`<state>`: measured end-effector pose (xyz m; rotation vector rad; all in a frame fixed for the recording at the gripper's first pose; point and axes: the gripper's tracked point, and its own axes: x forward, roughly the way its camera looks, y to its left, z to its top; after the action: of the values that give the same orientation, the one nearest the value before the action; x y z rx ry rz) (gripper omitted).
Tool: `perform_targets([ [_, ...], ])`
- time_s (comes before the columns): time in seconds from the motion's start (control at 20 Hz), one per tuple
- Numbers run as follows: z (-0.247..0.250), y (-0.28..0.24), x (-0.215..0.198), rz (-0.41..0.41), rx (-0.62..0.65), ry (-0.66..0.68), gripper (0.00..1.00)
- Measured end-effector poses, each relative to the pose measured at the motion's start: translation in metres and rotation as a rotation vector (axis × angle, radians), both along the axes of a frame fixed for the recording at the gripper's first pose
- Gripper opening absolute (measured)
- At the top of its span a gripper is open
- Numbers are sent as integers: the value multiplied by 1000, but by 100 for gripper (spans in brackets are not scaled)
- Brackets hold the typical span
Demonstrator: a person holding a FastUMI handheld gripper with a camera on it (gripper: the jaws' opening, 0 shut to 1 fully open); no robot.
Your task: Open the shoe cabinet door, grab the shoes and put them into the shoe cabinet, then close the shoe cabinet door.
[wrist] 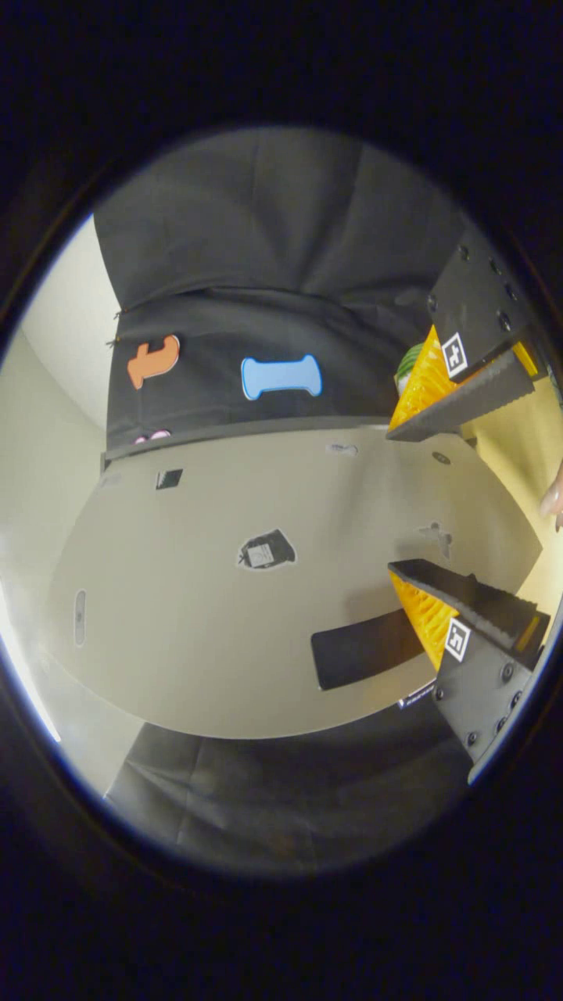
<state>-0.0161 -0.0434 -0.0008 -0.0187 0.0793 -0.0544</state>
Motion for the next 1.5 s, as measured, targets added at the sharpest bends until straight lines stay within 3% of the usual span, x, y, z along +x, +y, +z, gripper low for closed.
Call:
perform_targets([
  [0.4,-7,67,63,109,7,5,95],
  [0.7,-5,75,86,95,44,-16,94],
  [1.5,-11,109,166,72,-35,-18,93],
])
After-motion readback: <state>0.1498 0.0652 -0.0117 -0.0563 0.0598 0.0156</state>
